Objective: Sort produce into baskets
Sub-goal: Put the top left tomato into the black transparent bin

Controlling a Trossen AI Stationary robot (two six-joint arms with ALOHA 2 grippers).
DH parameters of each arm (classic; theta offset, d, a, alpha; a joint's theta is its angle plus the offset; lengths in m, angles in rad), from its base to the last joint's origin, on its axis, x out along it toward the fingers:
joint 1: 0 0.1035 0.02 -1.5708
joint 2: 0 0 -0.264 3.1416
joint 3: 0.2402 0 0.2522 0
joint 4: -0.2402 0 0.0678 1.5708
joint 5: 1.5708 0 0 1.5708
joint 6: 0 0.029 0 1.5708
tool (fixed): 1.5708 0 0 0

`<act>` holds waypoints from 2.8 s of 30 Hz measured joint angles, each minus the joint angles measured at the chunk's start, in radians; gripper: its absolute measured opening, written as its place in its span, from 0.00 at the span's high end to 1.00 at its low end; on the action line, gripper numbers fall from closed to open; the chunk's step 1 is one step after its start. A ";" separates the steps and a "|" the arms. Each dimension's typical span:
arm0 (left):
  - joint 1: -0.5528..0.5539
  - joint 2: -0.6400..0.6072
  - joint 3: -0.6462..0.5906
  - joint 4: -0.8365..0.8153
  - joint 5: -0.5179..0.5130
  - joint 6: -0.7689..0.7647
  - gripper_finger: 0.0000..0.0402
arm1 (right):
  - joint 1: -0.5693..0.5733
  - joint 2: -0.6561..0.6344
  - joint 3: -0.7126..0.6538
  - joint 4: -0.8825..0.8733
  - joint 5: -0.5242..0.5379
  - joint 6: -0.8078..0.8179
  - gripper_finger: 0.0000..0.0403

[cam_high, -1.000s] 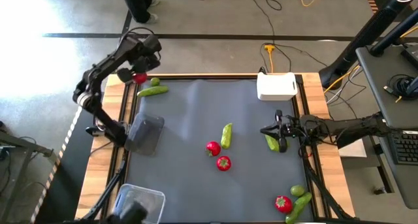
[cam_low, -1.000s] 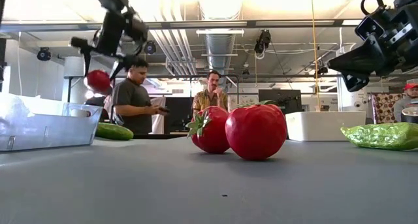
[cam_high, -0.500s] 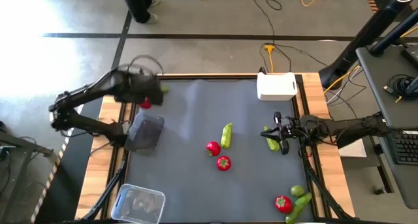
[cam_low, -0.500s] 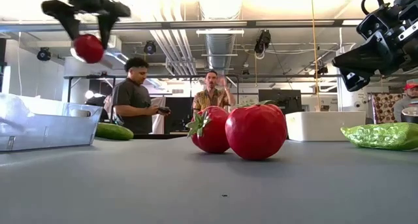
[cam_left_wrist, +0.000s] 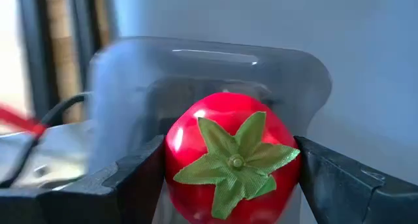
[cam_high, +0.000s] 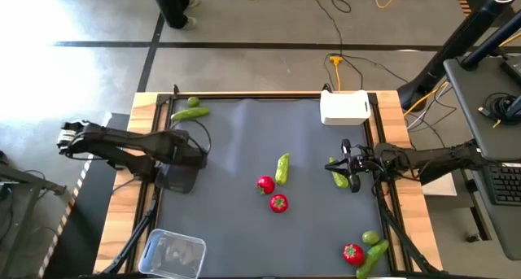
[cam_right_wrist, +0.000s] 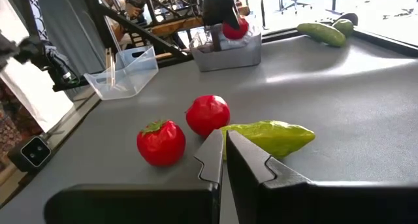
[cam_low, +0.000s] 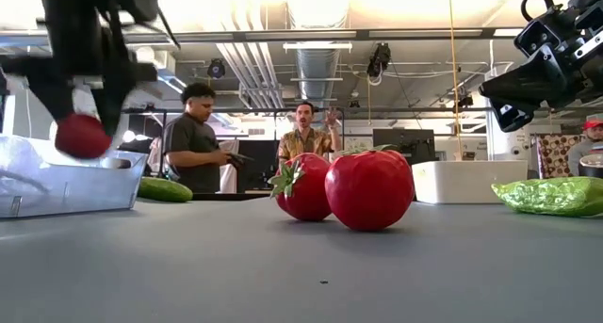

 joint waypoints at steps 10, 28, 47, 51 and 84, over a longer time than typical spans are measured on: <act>0.013 0.134 -0.080 0.139 -0.065 -0.023 0.27 | 0.000 0.000 0.000 0.000 0.000 0.000 0.97; 0.040 0.187 -0.085 0.207 -0.110 -0.069 0.19 | 0.000 0.000 0.000 0.000 0.000 0.000 0.97; 0.043 0.127 -0.014 0.107 -0.121 -0.062 0.16 | 0.000 0.000 0.000 0.000 0.000 0.000 0.97; 0.041 0.107 0.054 0.085 -0.127 0.036 0.16 | 0.000 0.000 0.000 0.000 0.000 0.000 0.97; -0.355 0.609 0.298 0.954 -0.230 0.818 0.08 | 0.000 0.000 0.000 0.000 0.000 0.000 0.97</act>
